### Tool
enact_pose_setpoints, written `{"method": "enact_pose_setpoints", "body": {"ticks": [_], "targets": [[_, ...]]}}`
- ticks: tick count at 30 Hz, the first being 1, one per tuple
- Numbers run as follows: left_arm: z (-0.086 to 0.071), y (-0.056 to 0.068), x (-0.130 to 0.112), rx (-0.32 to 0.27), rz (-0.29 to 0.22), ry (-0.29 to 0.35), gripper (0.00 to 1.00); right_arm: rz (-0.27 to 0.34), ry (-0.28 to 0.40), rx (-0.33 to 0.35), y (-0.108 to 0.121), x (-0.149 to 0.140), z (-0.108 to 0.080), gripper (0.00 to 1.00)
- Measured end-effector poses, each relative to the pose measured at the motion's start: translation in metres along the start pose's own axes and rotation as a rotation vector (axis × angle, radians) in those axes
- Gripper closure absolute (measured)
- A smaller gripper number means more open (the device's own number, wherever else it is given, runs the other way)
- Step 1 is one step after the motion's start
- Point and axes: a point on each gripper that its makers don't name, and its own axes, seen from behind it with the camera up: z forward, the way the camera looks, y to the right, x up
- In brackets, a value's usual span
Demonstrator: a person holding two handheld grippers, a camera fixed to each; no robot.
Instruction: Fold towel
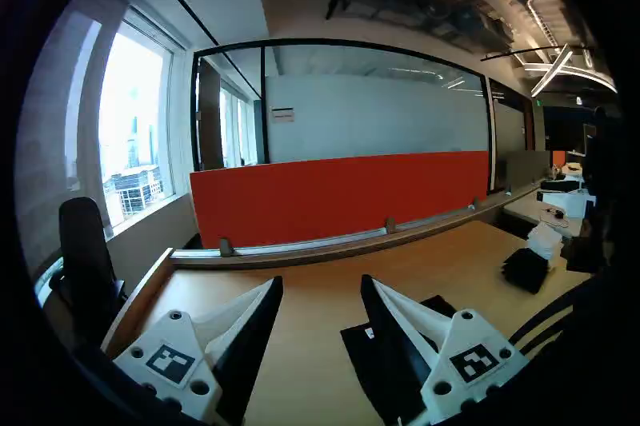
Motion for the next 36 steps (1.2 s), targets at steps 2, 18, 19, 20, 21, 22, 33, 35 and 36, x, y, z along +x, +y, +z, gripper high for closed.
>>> {"method": "enact_pose_setpoints", "body": {"ticks": [2,18,19,20,21,22,33,35,36], "targets": [[0.002,0.003,-0.002,-0.019,0.006,-0.011,0.29,-0.003,-0.011,0.018,-0.004,-0.002,0.002,0.01],[0.001,0.047,-0.042,-0.225,0.061,-0.171,0.29,-0.105,-0.175,0.225,-0.044,-0.036,0.002,0.00],[0.001,0.049,-0.045,-0.235,0.062,-0.180,0.29,-0.112,-0.183,0.235,-0.046,-0.037,0.001,0.00],[0.000,0.051,-0.048,-0.246,0.063,-0.190,0.29,-0.119,-0.192,0.247,-0.048,-0.039,0.001,0.00],[-0.001,0.052,-0.050,-0.253,0.064,-0.199,0.29,-0.125,-0.199,0.257,-0.050,-0.041,0.000,0.01],[-0.001,0.053,-0.053,-0.258,0.065,-0.208,0.29,-0.129,-0.206,0.266,-0.052,-0.042,0.000,0.01],[-0.005,0.060,-0.085,-0.284,0.080,-0.261,0.29,-0.143,-0.267,0.315,-0.062,-0.068,-0.004,0.01],[-0.004,0.063,-0.091,-0.288,0.080,-0.265,0.29,-0.142,-0.278,0.317,-0.063,-0.076,-0.004,0.01],[-0.004,0.064,-0.094,-0.289,0.079,-0.268,0.29,-0.141,-0.283,0.317,-0.063,-0.079,-0.004,0.00]]}}
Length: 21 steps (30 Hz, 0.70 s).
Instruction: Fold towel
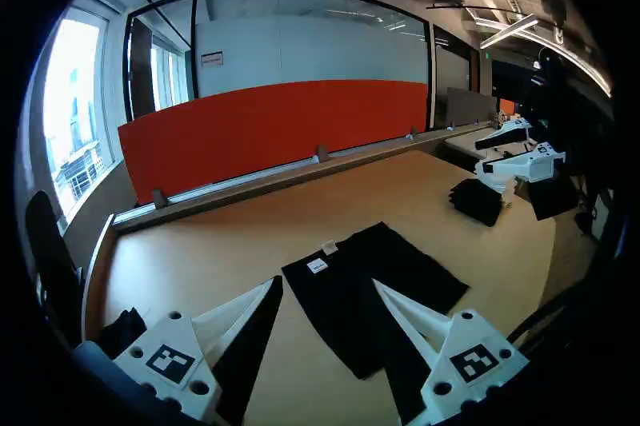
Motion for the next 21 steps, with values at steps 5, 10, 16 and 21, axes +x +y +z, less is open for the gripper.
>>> {"method": "enact_pose_setpoints", "body": {"ticks": [5,10,16,21], "targets": [[0.009,0.005,-0.016,-0.003,-0.003,-0.018,0.29,0.008,-0.021,0.005,-0.004,-0.018,0.006,0.00],[0.017,0.010,-0.033,-0.011,0.003,-0.040,0.29,0.006,-0.050,0.015,-0.010,-0.038,0.012,0.00],[0.028,0.016,-0.057,-0.019,0.009,-0.074,0.29,0.005,-0.088,0.032,-0.018,-0.067,0.020,0.00],[0.036,0.023,-0.079,-0.035,0.010,-0.108,0.29,0.002,-0.125,0.048,-0.026,-0.092,0.026,0.00]]}}
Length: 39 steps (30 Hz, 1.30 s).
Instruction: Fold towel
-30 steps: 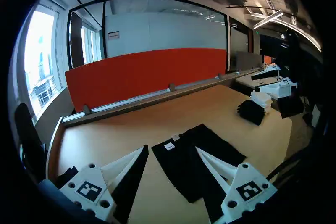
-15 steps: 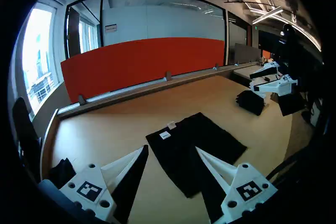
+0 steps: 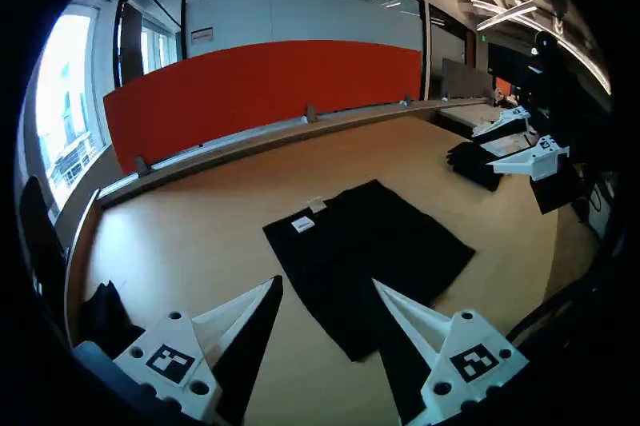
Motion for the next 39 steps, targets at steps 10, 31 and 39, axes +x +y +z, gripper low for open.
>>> {"method": "enact_pose_setpoints", "body": {"ticks": [10,31,39], "targets": [[0.020,0.009,-0.040,-0.026,0.005,-0.074,0.29,-0.011,-0.057,0.024,-0.013,-0.035,0.019,0.00],[0.047,0.028,-0.103,-0.081,-0.004,-0.194,0.29,-0.006,-0.176,0.068,-0.038,-0.108,0.045,0.00],[0.053,0.034,-0.119,-0.101,0.000,-0.229,0.29,-0.003,-0.223,0.085,-0.044,-0.136,0.049,0.00]]}}
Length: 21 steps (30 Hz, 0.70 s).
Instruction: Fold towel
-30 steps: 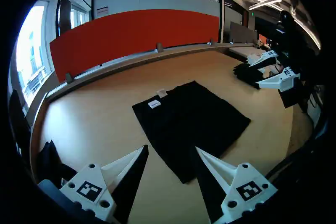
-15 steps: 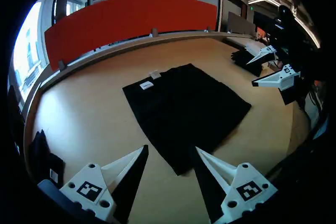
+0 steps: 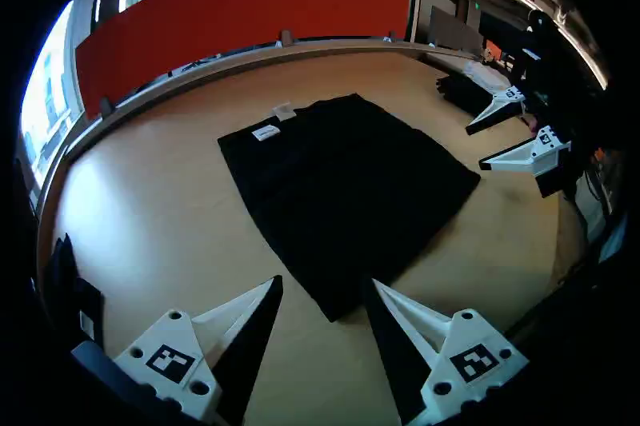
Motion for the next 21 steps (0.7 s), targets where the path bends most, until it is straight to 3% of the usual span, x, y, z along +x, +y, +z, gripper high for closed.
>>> {"method": "enact_pose_setpoints", "body": {"ticks": [11,21], "targets": [[0.010,0.006,-0.021,-0.023,0.023,-0.055,0.29,-0.019,-0.047,0.022,-0.003,-0.024,0.009,0.00],[0.013,0.007,-0.024,-0.032,0.031,-0.062,0.29,-0.016,-0.069,0.036,0.001,-0.034,0.013,0.00]]}}
